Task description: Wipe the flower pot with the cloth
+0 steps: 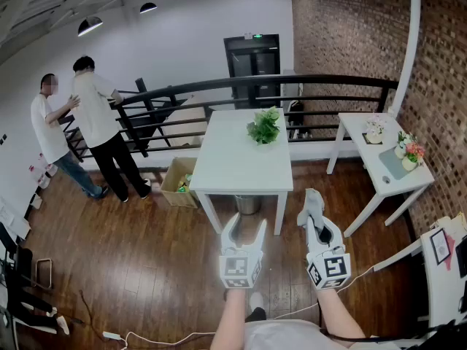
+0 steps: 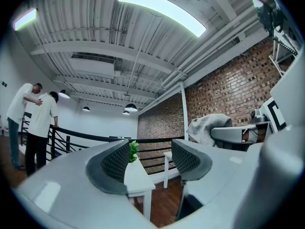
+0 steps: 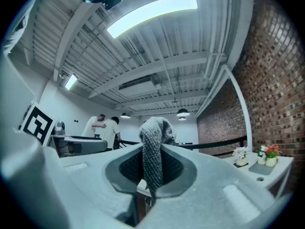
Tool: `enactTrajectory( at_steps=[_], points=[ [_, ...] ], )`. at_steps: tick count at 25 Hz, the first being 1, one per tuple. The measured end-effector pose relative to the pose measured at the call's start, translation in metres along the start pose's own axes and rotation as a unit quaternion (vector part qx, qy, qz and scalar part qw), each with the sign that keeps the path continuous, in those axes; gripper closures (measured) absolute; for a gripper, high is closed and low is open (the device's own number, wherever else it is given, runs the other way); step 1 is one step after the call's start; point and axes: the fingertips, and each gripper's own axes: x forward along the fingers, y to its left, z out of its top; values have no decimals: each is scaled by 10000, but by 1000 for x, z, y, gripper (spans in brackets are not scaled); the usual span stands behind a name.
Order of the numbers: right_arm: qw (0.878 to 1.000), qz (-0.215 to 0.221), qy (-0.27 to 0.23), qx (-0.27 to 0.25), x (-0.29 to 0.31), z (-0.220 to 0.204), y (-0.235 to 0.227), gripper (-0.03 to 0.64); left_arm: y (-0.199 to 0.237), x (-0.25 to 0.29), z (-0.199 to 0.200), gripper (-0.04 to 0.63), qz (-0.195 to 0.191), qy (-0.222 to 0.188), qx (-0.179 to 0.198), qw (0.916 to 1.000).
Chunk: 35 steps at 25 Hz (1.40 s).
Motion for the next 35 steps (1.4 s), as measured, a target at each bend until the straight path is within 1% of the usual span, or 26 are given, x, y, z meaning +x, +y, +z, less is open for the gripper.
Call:
enactTrajectory(
  at_steps=[3, 5, 7, 9, 11, 13, 15, 17, 19, 21, 23, 25, 26, 27, 28, 29, 30, 32, 35],
  points=[
    [9989, 476, -4, -48, 69, -4, 22, 601, 48, 41, 6, 313, 90, -52, 163, 9998],
    [9974, 707, 49, -93, 108, -11, 29, 601, 79, 68, 9, 314, 232, -107, 233, 9994],
    [9959, 871, 204, -153, 136, -23, 29, 601, 101, 95, 3, 319, 293, -76, 56, 9995],
    [9948, 928, 408, -136, 155, -40, 20, 601, 109, 121, -14, 319, 223, 96, -208, 9995],
    [9942, 898, 584, -37, 176, -58, 1, 601, 110, 149, -33, 314, 173, 254, -312, 9990],
    [9939, 854, 698, 52, 206, -72, -24, 601, 112, 183, -48, 307, 144, 337, -327, 9988],
    [9936, 842, 741, 112, 242, -83, -53, 601, 120, 220, -61, 307, 178, 408, -281, 9986],
    [9932, 884, 740, 182, 285, -90, -83, 601, 135, 264, -69, 307, 290, 459, -165, 9984],
    [9928, 917, 710, 307, 332, -92, -117, 601, 149, 311, -70, 304, 382, 515, 12, 9979],
    [9930, 893, 651, 426, 374, -90, -154, 601, 155, 353, -63, 282, 447, 481, 195, 9977],
    [9921, 929, 654, 539, 410, -93, -186, 601, 156, 386, -51, 277, 531, 302, 214, 9979],
    [9892, 1068, 572, 820, 437, -97, -207, 601, 153, 412, -53, 262, 429, 241, 222, 9985],
    [9866, 1136, 493, 1059, 449, -100, -215, 601, 151, 425, -63, 206, 291, 329, 225, 9988],
    [9830, 1176, 466, 1332, 459, -105, -221, 601, 150, 436, -76, 135, 183, 503, 185, 9984],
    [9789, 1191, 521, 1577, 467, -113, -226, 601, 152, 445, -91, 109, 161, 715, 118, 9972],
    [9754, 1200, 644, 1731, 474, -125, -227, 601, 158, 451, -106, 107, 203, 930, 56, 9954],
    [9733, 1209, 791, 1781, 480, -136, -227, 601, 165, 455, -124, 107, 265, 1146, 19, 9931],
    [9724, 1190, 1001, 1739, 494, -154, -229, 601, 183, 465, -163, 107, 345, 1571, -13, 9870],
    [9735, 1032, 1098, 1721, 509, -167, -236, 601, 204, 477, -215, 97, 353, 2220, -275, 9740]
  ],
)
